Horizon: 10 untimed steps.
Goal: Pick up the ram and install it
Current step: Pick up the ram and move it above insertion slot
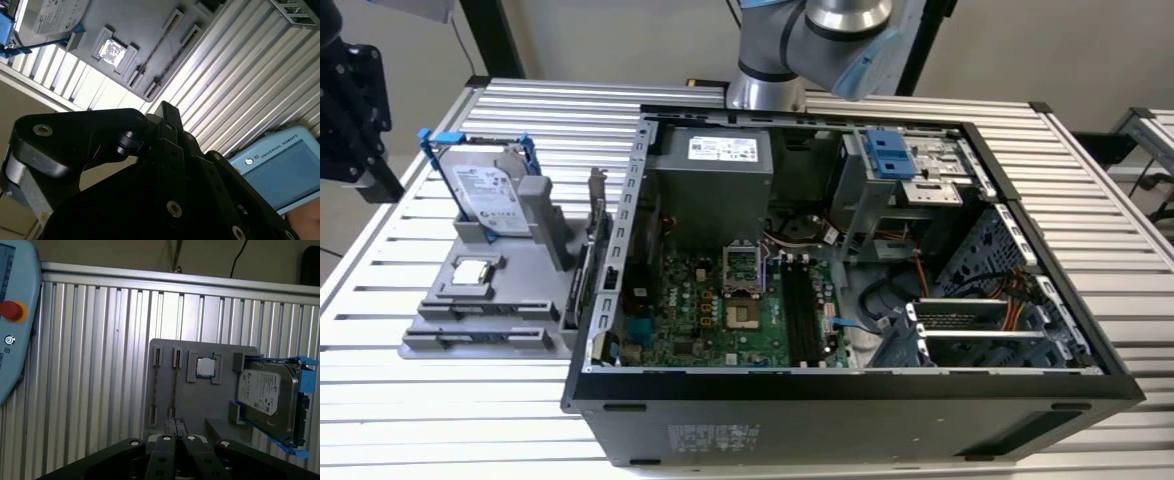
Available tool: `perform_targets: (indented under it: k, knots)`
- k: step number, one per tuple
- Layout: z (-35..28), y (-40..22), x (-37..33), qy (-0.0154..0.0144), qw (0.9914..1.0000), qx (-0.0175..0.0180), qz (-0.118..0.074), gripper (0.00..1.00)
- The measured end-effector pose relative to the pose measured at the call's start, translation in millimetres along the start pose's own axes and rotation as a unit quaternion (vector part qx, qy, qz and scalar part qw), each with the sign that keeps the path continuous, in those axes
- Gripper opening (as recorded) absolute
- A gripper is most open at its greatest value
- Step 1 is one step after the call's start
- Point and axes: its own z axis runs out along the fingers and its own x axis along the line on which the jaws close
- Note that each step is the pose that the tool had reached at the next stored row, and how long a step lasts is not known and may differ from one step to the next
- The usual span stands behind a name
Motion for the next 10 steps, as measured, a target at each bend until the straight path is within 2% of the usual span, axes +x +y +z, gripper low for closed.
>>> perform_targets:
  k: [8, 9, 10]
  knots:
    - [0.0, 0.0, 0.4, 0.0, 1.0, 0.0, 0.0, 0.0]
    - [0.0, 0.0, 0.4, 0.0, 1.0, 0.0, 0.0, 1.0]
    - [0.0, 0.0, 0.5, 0.0, 1.0, 0.0, 0.0, 1.0]
